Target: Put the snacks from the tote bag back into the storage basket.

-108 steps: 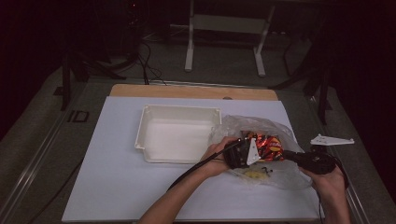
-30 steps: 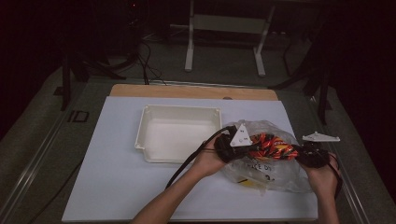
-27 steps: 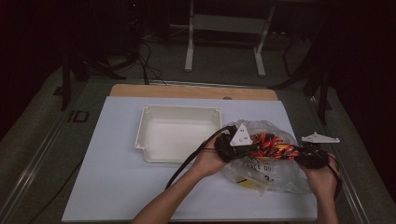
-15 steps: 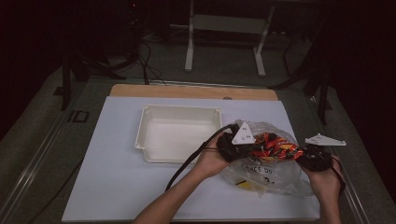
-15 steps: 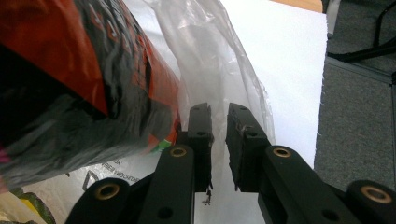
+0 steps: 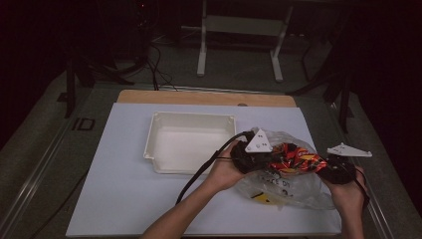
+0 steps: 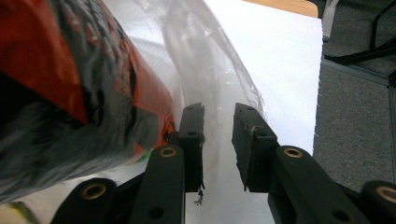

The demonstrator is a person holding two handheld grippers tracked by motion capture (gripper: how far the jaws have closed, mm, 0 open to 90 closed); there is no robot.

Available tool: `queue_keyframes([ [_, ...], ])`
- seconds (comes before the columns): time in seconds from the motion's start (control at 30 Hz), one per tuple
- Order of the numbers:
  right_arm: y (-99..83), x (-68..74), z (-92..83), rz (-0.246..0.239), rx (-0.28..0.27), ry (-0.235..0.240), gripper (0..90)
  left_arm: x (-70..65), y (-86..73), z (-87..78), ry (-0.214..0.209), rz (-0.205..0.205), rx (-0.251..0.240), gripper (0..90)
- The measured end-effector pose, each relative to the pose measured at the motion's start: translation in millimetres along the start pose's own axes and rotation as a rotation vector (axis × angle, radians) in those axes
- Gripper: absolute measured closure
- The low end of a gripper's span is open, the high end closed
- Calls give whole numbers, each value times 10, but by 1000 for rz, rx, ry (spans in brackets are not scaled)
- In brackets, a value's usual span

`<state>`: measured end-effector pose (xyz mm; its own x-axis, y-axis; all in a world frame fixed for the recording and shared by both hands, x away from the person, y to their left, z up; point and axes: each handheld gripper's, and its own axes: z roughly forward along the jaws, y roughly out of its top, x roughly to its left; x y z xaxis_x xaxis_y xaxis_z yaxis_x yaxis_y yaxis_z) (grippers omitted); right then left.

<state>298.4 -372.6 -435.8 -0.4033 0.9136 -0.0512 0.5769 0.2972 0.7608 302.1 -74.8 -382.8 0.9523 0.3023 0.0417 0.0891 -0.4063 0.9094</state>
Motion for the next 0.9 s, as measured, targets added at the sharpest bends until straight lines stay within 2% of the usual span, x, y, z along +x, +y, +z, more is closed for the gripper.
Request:
queue_keyframes([
  [0.23,-59,35,-72,2,-19,-3,678,-7,37,-9,-8,-13,-19,891],
  [0.47,-158,81,-241,-15,-49,-13,656,3,37,5,2,-19,-14,892],
  [0.63,-231,152,-313,-56,-11,0,651,10,37,23,4,-24,-17,892],
  [0.9,-411,318,-256,-71,25,34,600,13,41,44,-1,-36,-22,892],
])
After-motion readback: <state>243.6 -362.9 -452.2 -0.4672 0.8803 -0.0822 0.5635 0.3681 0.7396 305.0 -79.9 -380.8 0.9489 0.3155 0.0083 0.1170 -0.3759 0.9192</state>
